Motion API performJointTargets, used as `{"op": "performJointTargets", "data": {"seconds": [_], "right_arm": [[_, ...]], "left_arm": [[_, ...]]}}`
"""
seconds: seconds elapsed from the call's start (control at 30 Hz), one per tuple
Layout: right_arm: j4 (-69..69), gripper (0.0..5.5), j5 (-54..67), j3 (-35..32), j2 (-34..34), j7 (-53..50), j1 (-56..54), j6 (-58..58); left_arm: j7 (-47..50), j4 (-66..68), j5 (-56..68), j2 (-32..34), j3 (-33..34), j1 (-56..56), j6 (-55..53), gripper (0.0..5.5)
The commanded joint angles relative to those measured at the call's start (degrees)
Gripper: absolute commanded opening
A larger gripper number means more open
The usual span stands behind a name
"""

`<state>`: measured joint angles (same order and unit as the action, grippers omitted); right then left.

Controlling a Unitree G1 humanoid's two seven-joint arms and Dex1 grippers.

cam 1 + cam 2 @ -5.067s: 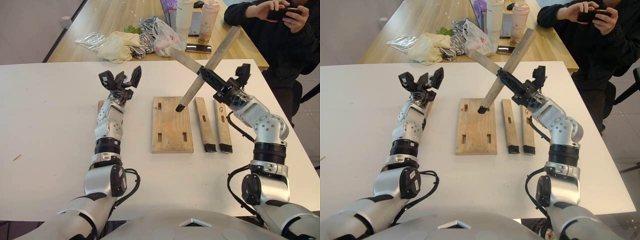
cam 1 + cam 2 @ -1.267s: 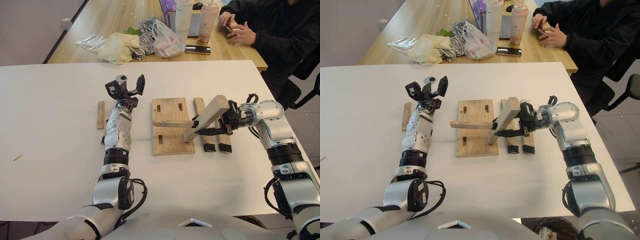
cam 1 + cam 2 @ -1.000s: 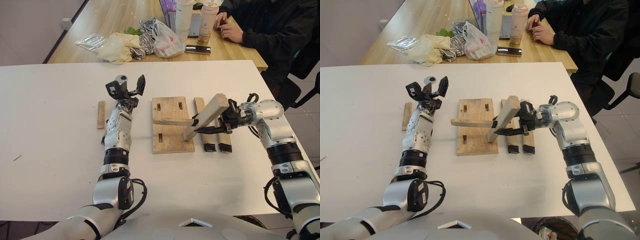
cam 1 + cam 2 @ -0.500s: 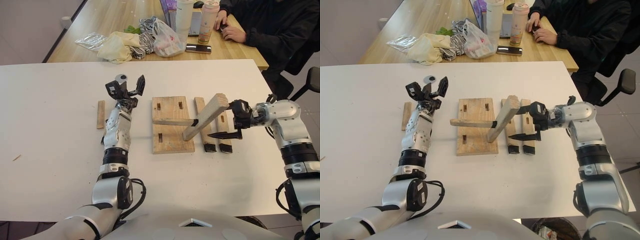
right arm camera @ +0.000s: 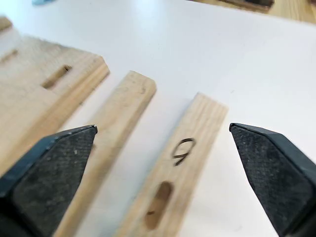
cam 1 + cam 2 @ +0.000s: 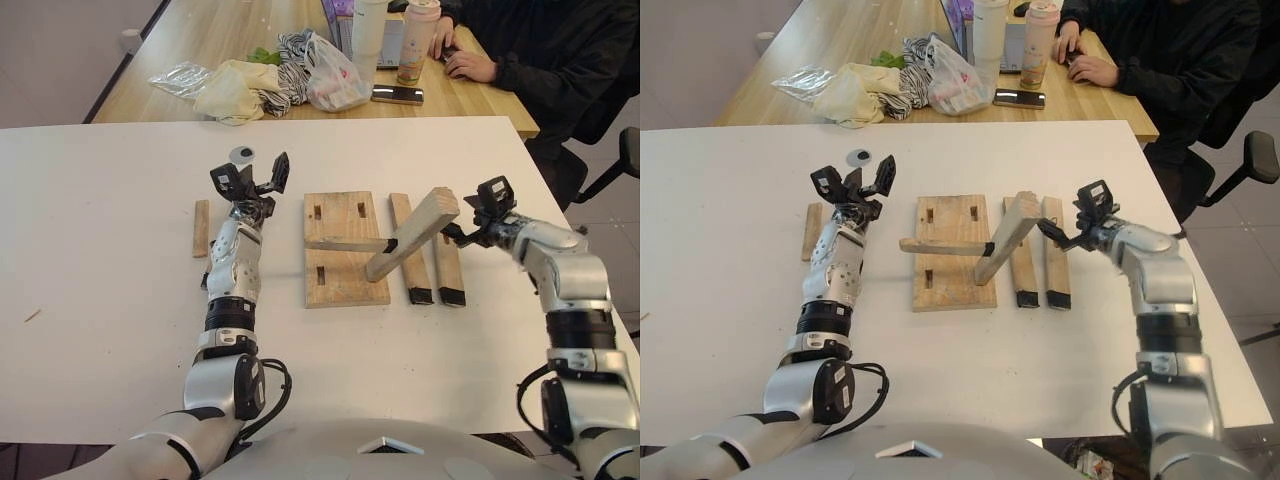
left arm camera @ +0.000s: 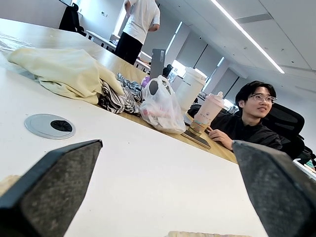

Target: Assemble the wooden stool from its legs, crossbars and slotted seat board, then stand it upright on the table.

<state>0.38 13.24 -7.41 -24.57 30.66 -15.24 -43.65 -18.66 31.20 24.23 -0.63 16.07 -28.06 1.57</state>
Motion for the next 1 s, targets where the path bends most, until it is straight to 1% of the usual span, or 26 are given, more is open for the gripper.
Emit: {"op": "performJointTargets", "data": {"seconds": [0.03,0.27,0.57,0.63,0.8,0.9,1.0], "right_arm": [[-7.1,4.93,0.9,-1.9,2.5,-6.1,2.9,-8.2],[-9.6,4.93,0.9,-0.5,4.3,-10.3,4.8,-12.4],[-6.4,3.54,-1.6,2.8,2.1,-11.8,6.6,-12.5],[-6.1,3.12,-1.7,3.0,1.8,-11.7,6.9,-12.5],[-5.9,2.3,-2.7,4.3,0.4,-11.0,7.1,-12.4],[-5.8,2.02,-3.1,4.5,-0.3,-10.7,6.6,-12.4],[-5.3,2.02,-3.1,3.5,-0.7,-10.9,5.2,-12.3]], "left_arm": [[0.3,0.5,-0.1,0.7,0.1,-0.1,-0.4,4.83],[0.2,0.4,-0.1,0.8,-0.1,-0.1,-0.8,4.83],[0.2,0.4,-0.4,1.0,-0.4,-0.1,-1.5,4.83],[0.2,0.2,-0.4,1.0,-0.4,0.2,-1.6,4.83],[0.5,0.1,-0.5,0.9,-0.3,0.2,-1.5,4.83],[0.4,0.1,-0.6,0.8,-0.4,0.1,-1.3,4.83],[0.6,0.1,-0.5,1.0,-0.1,-0.1,-1.2,4.83]]}}
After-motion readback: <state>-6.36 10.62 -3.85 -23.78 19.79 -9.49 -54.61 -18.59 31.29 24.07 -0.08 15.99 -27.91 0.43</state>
